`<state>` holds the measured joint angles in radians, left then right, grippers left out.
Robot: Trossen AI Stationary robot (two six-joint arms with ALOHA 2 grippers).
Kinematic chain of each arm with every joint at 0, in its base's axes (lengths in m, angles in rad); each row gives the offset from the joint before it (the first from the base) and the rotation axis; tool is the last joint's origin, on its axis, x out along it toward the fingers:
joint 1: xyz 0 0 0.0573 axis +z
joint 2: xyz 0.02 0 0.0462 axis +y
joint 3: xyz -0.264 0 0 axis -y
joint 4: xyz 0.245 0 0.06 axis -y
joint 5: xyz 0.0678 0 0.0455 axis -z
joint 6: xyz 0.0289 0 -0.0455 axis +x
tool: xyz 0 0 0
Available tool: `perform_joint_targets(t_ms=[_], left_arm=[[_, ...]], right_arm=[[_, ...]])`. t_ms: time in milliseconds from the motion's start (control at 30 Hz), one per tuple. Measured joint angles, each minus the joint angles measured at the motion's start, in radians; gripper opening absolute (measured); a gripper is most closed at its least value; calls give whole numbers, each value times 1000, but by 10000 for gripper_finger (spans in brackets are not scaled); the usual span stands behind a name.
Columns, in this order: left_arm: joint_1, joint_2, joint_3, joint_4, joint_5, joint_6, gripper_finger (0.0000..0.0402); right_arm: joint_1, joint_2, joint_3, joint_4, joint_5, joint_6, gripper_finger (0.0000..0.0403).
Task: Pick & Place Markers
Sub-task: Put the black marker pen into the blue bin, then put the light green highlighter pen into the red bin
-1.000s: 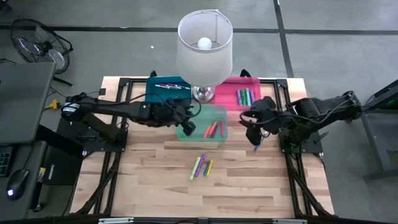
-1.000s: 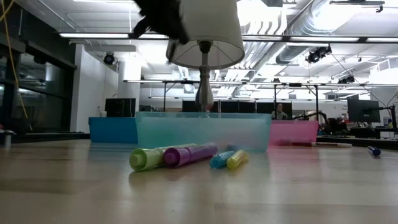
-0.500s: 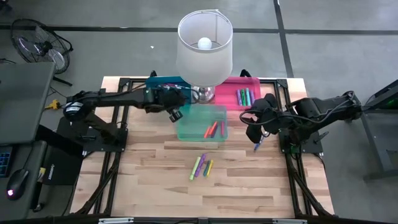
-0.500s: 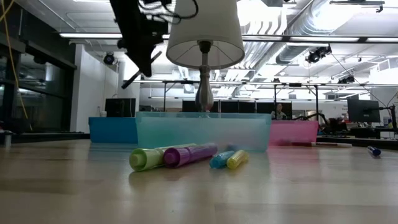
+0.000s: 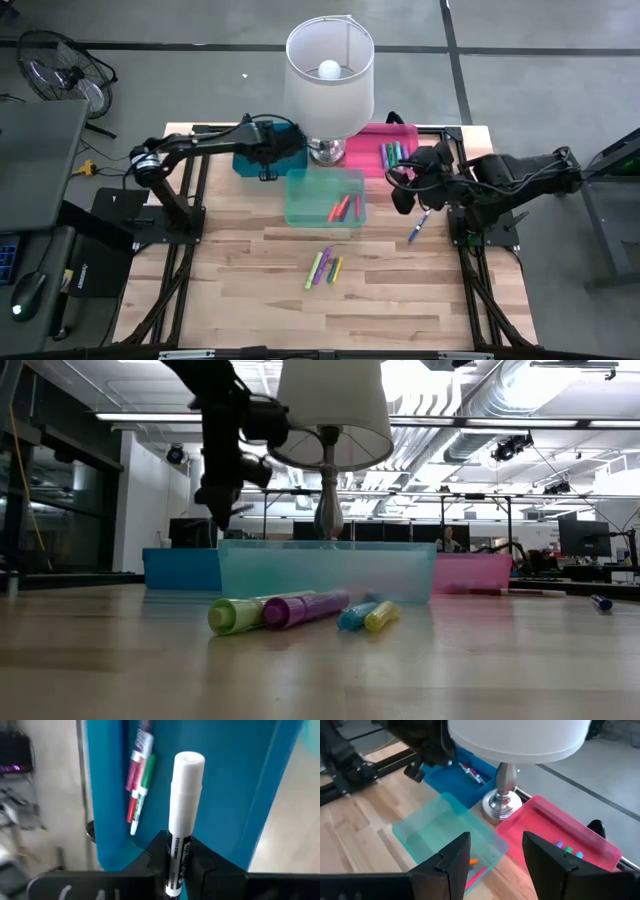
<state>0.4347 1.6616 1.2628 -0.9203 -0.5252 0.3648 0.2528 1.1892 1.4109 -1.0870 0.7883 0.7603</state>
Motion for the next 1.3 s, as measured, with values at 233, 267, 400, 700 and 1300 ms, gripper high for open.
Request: perform_joint_targets(t_ms=[233, 267, 400, 700, 1300], left_arm=[[6, 45, -48, 14, -91, 135, 27], [8, 57, -56, 25, -110, 135, 27], [41, 87, -90, 34, -126, 128, 27], [76, 106, -128, 96, -113, 128, 60], [38, 91, -92, -12, -109, 71, 189]], right_arm=[[-13, 0, 0, 0, 9, 46, 169], [-13, 0, 0, 0, 18, 49, 170], [-13, 0, 0, 5, 33, 52, 169], [-13, 0, 0, 5, 43, 51, 169], [-12, 0, 0, 0, 16, 43, 169]])
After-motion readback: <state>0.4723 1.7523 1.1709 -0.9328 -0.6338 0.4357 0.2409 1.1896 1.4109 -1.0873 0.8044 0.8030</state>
